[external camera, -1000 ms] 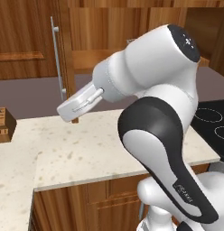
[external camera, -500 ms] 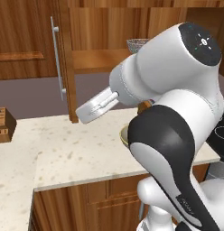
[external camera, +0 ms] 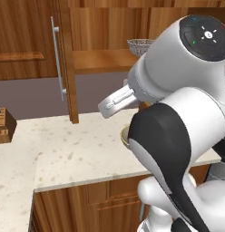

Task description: Open the cabinet and setup a tea strainer by placing it in the bowl upright.

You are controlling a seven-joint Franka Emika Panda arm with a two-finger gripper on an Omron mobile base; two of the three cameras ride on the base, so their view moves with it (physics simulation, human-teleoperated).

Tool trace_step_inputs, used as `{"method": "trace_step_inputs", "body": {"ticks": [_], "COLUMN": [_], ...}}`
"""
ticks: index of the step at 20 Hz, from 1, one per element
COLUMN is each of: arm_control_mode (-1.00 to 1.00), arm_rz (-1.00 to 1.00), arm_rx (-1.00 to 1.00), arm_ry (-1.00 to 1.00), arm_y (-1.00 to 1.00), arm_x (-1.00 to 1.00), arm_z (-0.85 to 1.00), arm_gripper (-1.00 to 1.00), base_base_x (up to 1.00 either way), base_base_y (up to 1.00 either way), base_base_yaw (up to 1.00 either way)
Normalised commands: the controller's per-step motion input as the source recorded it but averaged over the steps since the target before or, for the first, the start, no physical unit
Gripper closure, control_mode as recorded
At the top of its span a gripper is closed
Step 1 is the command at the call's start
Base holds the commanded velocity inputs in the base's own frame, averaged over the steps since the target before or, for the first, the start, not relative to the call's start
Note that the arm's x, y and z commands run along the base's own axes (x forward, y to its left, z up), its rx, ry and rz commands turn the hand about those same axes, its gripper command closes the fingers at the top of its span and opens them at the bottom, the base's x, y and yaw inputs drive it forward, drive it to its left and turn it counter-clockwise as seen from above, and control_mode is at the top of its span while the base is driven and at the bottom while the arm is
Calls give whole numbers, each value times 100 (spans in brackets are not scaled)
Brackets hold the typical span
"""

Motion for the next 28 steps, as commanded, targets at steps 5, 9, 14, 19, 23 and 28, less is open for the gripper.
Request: {"method": "trace_step_inputs", "body": {"ticks": [5,9,14,19,23,28], "arm_control_mode": [-100,-100,-100,-100,-100,-100], "arm_rz": [-24,-21,-19,-20,-20,-20], "arm_rx": [-6,0,6,-1,-15,-23], "arm_ry": [2,4,9,2,0,2], "arm_y": [-61,-56,-71,-82,-73,-64], "arm_x": [0,6,44,77,83,83], "arm_z": [7,5,-8,-14,0,-1], "arm_gripper": [-100,-100,-100,-100,-100,-100], "base_base_x": [0,0,0,0,0,0], "base_base_y": [0,0,0,0,0,0], "base_base_yaw": [0,0,0,0,0,0]}}
